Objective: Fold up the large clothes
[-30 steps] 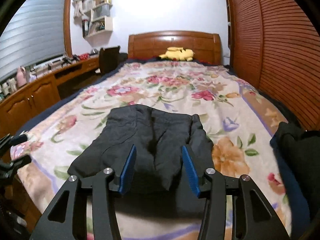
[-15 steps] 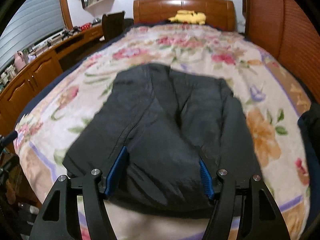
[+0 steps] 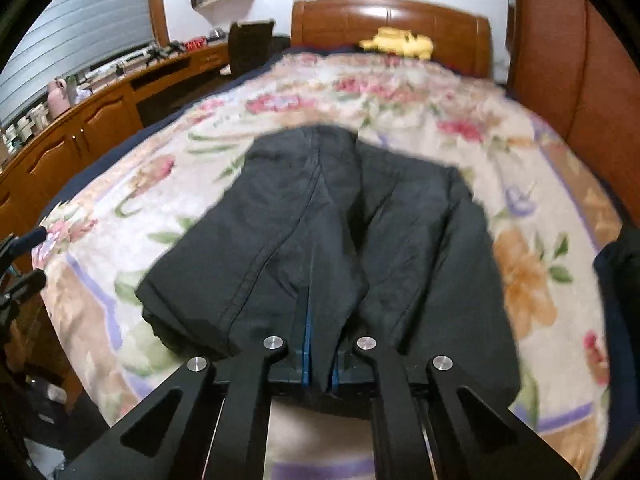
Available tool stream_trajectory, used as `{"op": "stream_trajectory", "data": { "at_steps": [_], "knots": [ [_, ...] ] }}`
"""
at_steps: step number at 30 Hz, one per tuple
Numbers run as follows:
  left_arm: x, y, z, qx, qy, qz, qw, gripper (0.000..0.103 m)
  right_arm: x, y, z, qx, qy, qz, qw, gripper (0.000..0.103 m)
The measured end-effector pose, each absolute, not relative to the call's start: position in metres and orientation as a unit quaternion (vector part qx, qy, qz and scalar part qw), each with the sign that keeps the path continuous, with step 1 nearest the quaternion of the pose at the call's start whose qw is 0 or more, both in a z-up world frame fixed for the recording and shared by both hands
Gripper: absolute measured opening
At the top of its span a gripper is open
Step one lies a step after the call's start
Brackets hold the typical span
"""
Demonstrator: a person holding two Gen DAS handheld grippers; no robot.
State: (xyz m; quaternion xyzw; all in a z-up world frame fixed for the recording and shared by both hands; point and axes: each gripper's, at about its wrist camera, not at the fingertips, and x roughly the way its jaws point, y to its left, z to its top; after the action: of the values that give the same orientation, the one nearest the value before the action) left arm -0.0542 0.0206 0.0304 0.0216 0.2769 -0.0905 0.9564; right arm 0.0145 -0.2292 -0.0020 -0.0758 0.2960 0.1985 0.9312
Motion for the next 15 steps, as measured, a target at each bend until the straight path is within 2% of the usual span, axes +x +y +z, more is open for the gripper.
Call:
{"op": "stream_trajectory", "data": {
  "at_steps": [9,12,15],
  "knots": [
    [-0.058,0.007,0.037,0.034,0.273,-0.102,0.956,0.081,-0.005,-0.276,0.034,-0.083,0.211,0.119,0.967,0.004],
    [-0.06,0.005,0.041,0.034,0.268,-0.106,0.957,0.081,-0.003,-0.301,0.022,-0.087,0.226,0.081,0.967,0.004],
    [-0.061,0.002,0.042,0.033,0.265,-0.109,0.957,0.081,0.015,-0.317,-0.011,-0.088,0.281,0.066,0.953,0.004]
  ]
}}
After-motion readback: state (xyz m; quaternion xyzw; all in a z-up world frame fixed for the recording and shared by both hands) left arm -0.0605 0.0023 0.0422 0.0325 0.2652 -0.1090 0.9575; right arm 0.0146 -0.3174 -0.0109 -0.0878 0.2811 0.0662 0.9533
